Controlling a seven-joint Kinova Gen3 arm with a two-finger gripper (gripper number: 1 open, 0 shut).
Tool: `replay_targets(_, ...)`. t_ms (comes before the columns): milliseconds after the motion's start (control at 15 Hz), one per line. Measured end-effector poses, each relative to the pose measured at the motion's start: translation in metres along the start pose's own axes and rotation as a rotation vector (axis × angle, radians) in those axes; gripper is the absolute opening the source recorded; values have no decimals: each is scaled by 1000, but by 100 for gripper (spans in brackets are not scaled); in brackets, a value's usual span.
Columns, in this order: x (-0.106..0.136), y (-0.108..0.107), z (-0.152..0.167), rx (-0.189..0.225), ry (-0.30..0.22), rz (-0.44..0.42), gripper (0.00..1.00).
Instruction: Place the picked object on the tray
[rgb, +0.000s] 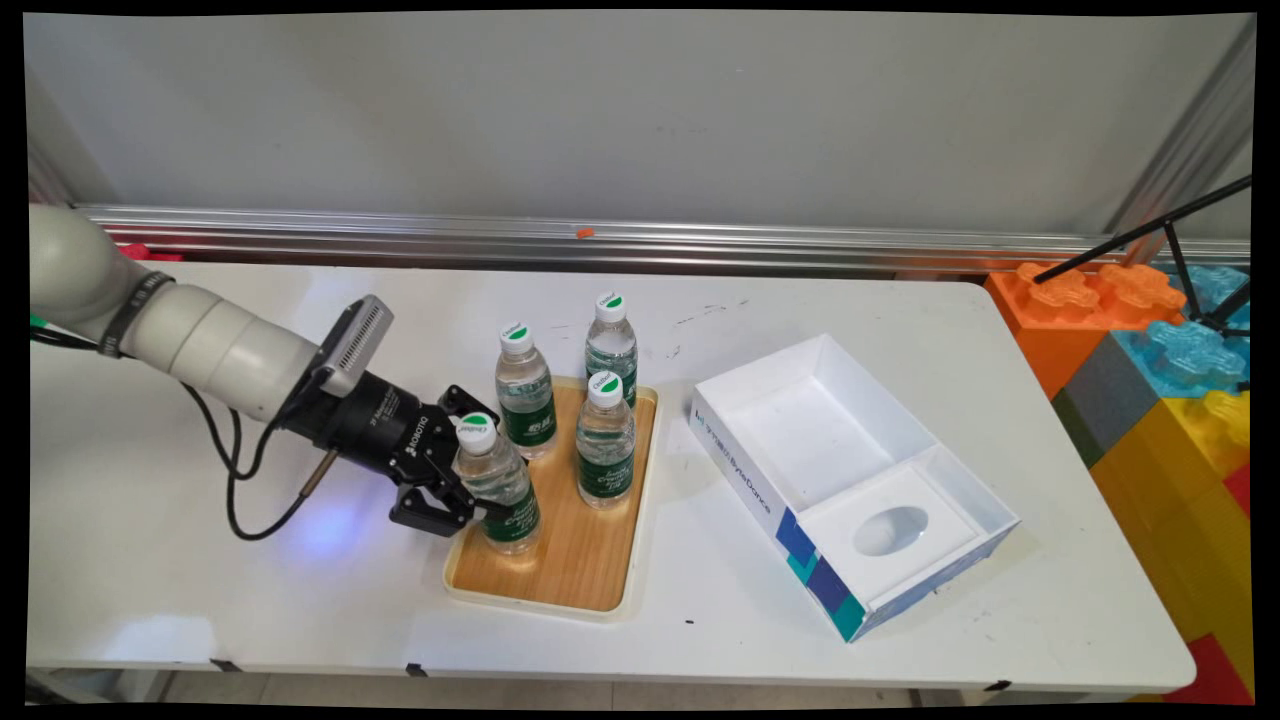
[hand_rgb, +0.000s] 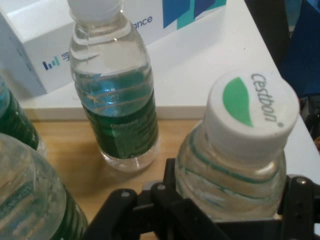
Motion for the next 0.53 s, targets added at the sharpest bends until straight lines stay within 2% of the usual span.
replay_targets(200,-5,-1,6,-2,4,7,0)
replay_targets(267,-7,-2,7,-3,5,11,100)
replay_targets(533,-11,-4,11,-1,6,19,100)
